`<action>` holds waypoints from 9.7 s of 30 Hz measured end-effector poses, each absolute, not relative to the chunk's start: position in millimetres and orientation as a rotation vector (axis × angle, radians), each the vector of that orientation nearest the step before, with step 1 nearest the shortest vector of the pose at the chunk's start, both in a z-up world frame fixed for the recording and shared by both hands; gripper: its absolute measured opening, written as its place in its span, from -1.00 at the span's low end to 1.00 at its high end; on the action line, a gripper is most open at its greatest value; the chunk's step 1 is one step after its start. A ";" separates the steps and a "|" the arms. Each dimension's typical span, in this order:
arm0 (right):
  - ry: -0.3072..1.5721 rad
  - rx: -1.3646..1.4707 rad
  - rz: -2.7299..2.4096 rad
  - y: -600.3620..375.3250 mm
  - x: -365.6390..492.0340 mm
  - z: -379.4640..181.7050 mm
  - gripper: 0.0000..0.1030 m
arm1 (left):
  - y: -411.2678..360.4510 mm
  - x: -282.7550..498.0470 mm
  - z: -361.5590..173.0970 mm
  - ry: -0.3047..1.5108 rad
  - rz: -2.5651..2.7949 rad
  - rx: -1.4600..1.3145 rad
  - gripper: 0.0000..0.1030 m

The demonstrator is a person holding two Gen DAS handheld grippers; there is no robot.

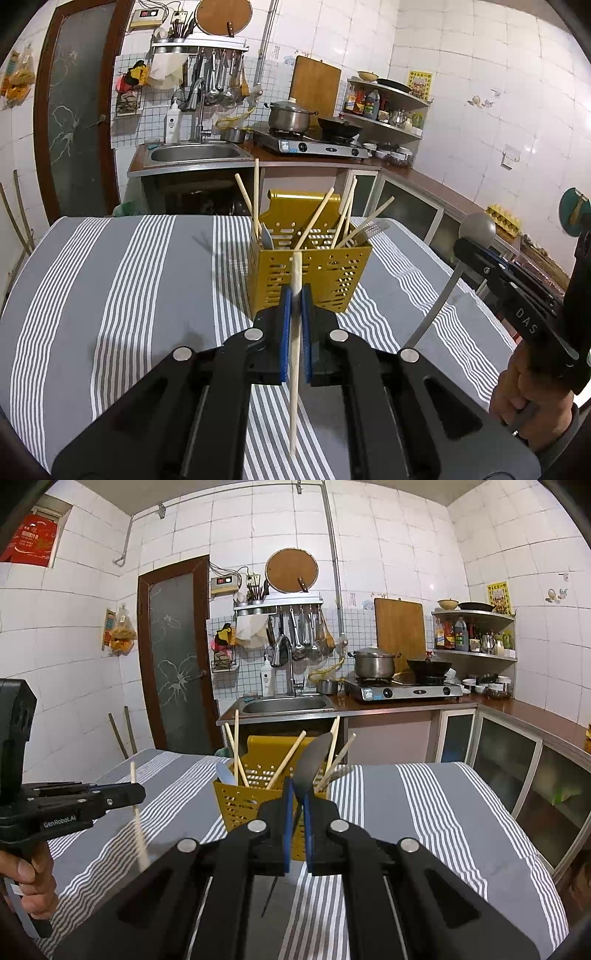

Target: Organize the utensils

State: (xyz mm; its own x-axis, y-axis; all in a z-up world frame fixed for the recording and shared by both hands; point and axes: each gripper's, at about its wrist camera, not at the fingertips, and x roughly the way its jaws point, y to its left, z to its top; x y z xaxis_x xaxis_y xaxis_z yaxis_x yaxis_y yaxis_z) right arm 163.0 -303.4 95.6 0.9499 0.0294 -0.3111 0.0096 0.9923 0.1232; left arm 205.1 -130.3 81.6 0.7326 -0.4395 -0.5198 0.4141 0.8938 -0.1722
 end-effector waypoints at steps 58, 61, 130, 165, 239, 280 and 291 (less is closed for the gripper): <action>0.262 -0.011 0.003 -315.7 318.6 168.7 -0.90 | -185.7 328.7 198.7 0.395 -0.437 0.017 -0.92; 0.284 -0.008 0.003 -316.0 326.6 160.5 -0.90 | -186.5 337.0 191.6 0.414 -0.432 0.018 -0.92; 0.329 0.108 -0.154 -311.8 25.3 33.1 0.52 | -28.7 67.1 4.7 0.273 -0.047 0.054 0.90; 0.194 0.066 -0.191 -291.2 9.4 -1.2 0.81 | -61.4 75.9 -18.6 0.202 -0.063 0.115 0.90; 0.205 0.066 -0.195 -294.6 12.3 -3.0 0.82 | -59.4 80.1 -19.9 0.223 -0.080 0.092 0.90; 0.206 0.067 -0.194 -295.0 12.4 -2.8 0.82 | -59.6 80.0 -19.4 0.223 -0.080 0.093 0.90; 0.208 0.070 -0.194 -295.5 12.4 -3.0 0.82 | -59.6 80.0 -19.3 0.224 -0.080 0.092 0.90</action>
